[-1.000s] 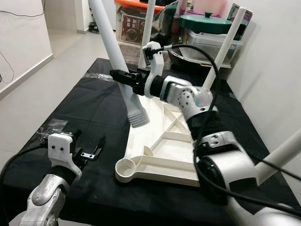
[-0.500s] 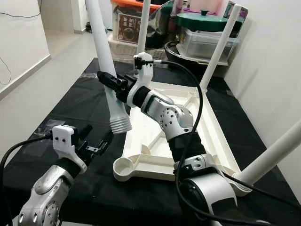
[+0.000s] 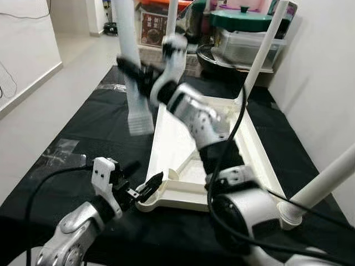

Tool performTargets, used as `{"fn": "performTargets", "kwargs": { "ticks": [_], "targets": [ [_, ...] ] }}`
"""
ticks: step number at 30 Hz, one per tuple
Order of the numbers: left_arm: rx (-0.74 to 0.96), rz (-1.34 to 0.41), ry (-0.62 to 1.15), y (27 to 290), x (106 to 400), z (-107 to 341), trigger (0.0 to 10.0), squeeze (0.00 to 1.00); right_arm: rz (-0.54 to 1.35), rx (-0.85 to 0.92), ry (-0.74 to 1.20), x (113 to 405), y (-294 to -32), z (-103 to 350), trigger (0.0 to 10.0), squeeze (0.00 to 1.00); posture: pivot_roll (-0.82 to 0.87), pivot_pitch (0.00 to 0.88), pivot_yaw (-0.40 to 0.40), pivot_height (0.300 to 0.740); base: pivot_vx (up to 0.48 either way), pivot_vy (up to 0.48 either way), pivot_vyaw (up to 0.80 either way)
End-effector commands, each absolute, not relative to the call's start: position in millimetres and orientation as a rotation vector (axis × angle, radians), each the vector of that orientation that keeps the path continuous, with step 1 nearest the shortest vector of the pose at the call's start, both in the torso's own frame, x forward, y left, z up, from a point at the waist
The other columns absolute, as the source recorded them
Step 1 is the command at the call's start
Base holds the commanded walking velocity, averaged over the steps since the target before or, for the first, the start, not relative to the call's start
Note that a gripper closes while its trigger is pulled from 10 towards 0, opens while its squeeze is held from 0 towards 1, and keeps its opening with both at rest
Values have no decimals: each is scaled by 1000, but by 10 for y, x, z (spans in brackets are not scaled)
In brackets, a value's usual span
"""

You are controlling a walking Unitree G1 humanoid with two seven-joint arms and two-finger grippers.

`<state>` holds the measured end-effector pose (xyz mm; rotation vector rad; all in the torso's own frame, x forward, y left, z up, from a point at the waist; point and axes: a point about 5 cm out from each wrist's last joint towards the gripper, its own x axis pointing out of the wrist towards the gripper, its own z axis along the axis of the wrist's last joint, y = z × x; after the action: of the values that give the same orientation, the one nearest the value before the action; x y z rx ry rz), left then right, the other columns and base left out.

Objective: Building children table

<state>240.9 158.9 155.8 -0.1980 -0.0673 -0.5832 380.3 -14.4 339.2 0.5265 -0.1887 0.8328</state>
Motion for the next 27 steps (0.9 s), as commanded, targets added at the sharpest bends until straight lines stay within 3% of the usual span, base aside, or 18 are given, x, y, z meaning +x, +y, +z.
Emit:
{"fn": "performTargets", "kwargs": {
  "ticks": [1, 5, 18, 27],
  "targets": [
    [-199, -554, -77, 1642, 2375, 1582, 10000, 0, 788, 581, -194, 3868, -267, 3428, 0, 0, 96, 0, -117, 740, 0, 0, 0],
    [-193, -528, -82, 1698, 2347, 1591, 10000, 0, 766, 606, -205, 3894, -335, 3467, 0, 0, 106, 0, -127, 740, 0, 0, 0],
    [-180, -690, -100, 1480, 2516, 1711, 10000, 0, 941, 528, -74, 3547, 251, 2842, 0, 0, 88, 0, -107, 740, 0, 0, 0],
    [-199, -689, -143, 1473, 2573, 1820, 10000, 0, 950, 528, -59, 3497, 307, 2749, 0, 0, 89, 0, -110, 740, 0, 0, 0]
  ]
}}
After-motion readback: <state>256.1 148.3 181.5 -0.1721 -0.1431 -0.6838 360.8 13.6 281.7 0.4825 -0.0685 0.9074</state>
